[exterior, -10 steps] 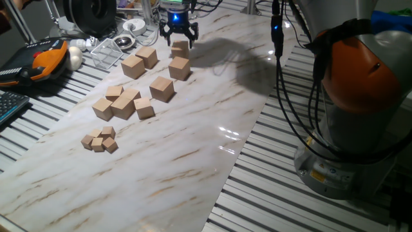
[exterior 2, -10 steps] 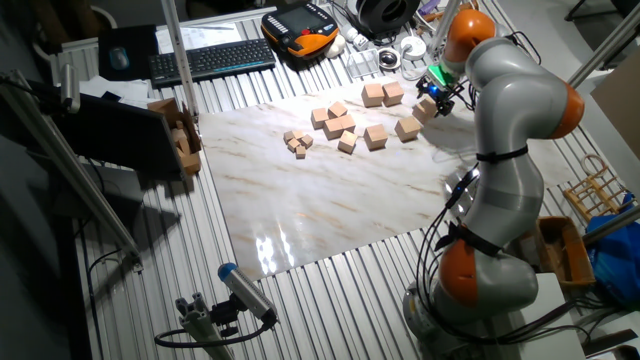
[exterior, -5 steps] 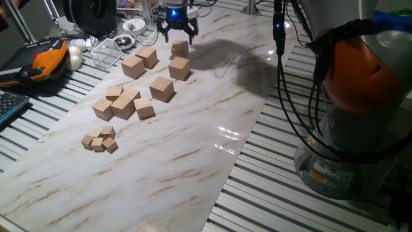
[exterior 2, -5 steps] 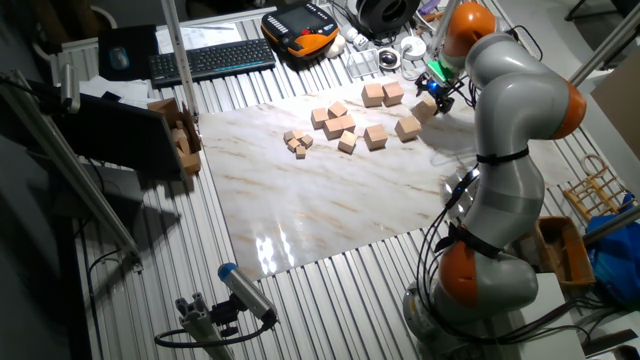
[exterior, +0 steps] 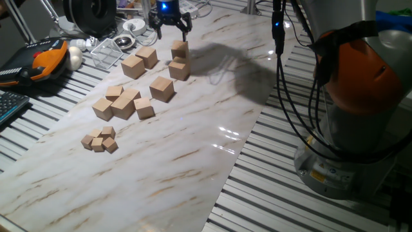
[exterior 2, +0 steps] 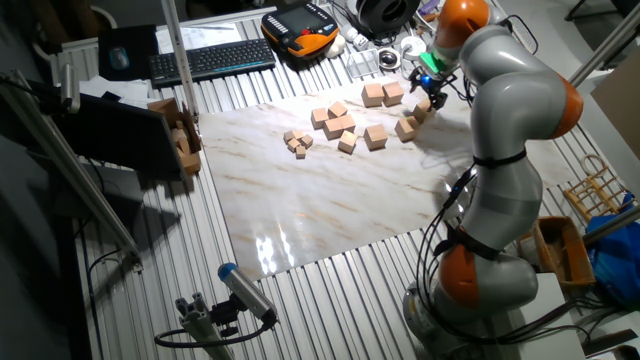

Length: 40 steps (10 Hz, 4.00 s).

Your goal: Stack the blocks into a pyramid shape

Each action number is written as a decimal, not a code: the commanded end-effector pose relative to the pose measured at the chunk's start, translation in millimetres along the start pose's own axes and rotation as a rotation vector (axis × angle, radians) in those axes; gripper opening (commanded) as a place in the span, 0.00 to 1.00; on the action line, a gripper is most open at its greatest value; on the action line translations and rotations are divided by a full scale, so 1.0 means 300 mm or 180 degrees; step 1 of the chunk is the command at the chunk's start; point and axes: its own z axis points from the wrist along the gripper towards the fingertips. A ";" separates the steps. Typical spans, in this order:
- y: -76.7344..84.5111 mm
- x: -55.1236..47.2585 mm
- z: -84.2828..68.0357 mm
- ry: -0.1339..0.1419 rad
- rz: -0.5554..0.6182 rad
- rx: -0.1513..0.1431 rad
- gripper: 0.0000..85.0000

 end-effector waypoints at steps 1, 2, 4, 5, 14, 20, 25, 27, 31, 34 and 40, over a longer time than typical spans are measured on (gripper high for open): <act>0.009 0.029 -0.001 0.0006 0.0064 -0.0011 0.80; 0.015 0.058 0.006 0.0008 0.0147 -0.0051 0.80; 0.018 0.098 0.031 -0.0003 0.0264 -0.0143 0.80; 0.023 0.109 0.043 -0.0015 0.0303 -0.0156 0.80; 0.047 0.059 0.045 0.0008 0.0260 -0.0160 0.80; 0.065 0.042 0.060 0.0010 0.0201 -0.0116 0.80; 0.065 0.042 0.060 -0.0035 -0.0049 -0.0032 0.00; 0.065 0.042 0.060 -0.0082 -0.0045 0.0024 0.00; 0.077 0.036 0.053 0.0162 0.0305 -0.0028 0.00; 0.111 0.012 0.066 0.0117 0.0392 -0.0212 0.00; 0.184 -0.030 0.102 -0.0034 0.0250 -0.0252 0.00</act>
